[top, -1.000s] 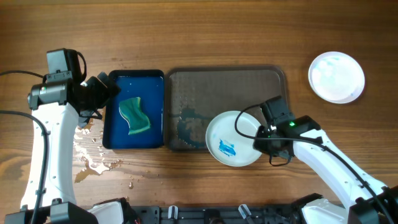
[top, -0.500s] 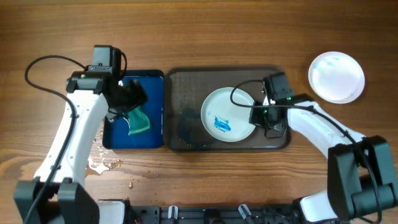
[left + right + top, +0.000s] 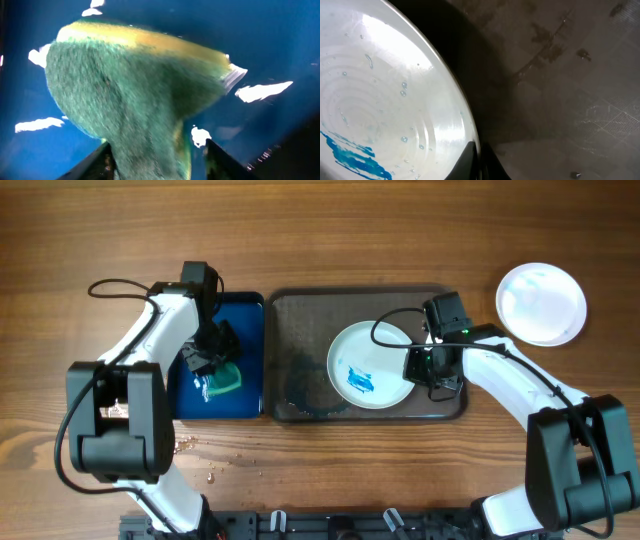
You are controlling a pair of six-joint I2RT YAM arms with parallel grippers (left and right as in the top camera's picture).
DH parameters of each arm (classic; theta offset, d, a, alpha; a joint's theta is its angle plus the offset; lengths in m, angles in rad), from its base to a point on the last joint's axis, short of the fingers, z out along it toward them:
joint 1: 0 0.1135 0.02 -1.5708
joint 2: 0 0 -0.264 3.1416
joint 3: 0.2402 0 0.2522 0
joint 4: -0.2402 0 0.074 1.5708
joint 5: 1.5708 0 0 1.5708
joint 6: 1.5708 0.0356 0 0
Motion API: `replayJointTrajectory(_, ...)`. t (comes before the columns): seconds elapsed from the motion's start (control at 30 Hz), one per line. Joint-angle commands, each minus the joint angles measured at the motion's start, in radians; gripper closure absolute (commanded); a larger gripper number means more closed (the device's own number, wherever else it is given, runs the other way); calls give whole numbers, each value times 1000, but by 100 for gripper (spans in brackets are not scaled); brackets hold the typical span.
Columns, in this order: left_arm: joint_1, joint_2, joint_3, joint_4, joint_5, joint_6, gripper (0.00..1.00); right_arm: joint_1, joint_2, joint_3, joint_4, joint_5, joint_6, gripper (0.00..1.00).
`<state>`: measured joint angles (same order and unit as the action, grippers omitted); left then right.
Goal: Clean dirty plates on tray and stack at the side
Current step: 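Pick the green sponge from the blue tray with the left gripper, then scrub the blue stain on the held plate with the left-gripper sponge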
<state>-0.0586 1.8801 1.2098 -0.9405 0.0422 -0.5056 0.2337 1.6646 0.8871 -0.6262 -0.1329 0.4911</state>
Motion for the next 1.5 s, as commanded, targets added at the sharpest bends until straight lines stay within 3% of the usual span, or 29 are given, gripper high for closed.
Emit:
replayJointTrajectory(0.0, 10, 43, 0, 6, -19, 2, 52, -6, 11, 17, -15, 27, -25, 96)
replayJointTrajectory(0.03, 14, 43, 0, 7, -33, 1, 71, -6, 11, 17, -16, 27, -24, 96)
replayJointTrajectory(0.1, 26, 43, 0, 6, -36, 2, 95, -6, 11, 17, -17, 21, -24, 96)
replayJointTrajectory(0.3, -20, 0, 1, 10, -54, 33, 96, -6, 11, 17, -26, 19, -24, 96)
replayJointTrajectory(0.5, -210, -232, 0, -1, -554, -42, 96, -6, 11, 17, -26, 19, -24, 96)
replayJointTrajectory(0.7, -320, -245, 0, -66, -953, -247, 96, -6, 11, 17, -26, 19, -29, 96)
replayJointTrajectory(0.9, -383, -244, 0, -62, -1061, -270, 96, -6, 11, 17, -26, 19, -28, 96)
replayJointTrajectory(0.97, -383, -244, 0, -62, -938, -266, 96, -6, 11, 17, -25, 19, -29, 96)
replayJointTrajectory(1.1, -349, -244, 0, -13, -391, -210, 96, -6, 11, 17, -18, 19, -32, 96)
replayJointTrajectory(1.27, -265, -244, 0, 60, 27, -145, 96, -6, 11, 17, -18, 19, -37, 96)
replayJointTrajectory(1.33, -264, -244, 0, 161, 333, -73, 96, -6, 11, 17, -18, 19, -39, 95)
replayJointTrajectory(1.47, -356, -206, 0, 280, 477, -74, 96, -6, 11, 17, -14, 19, -39, 96)
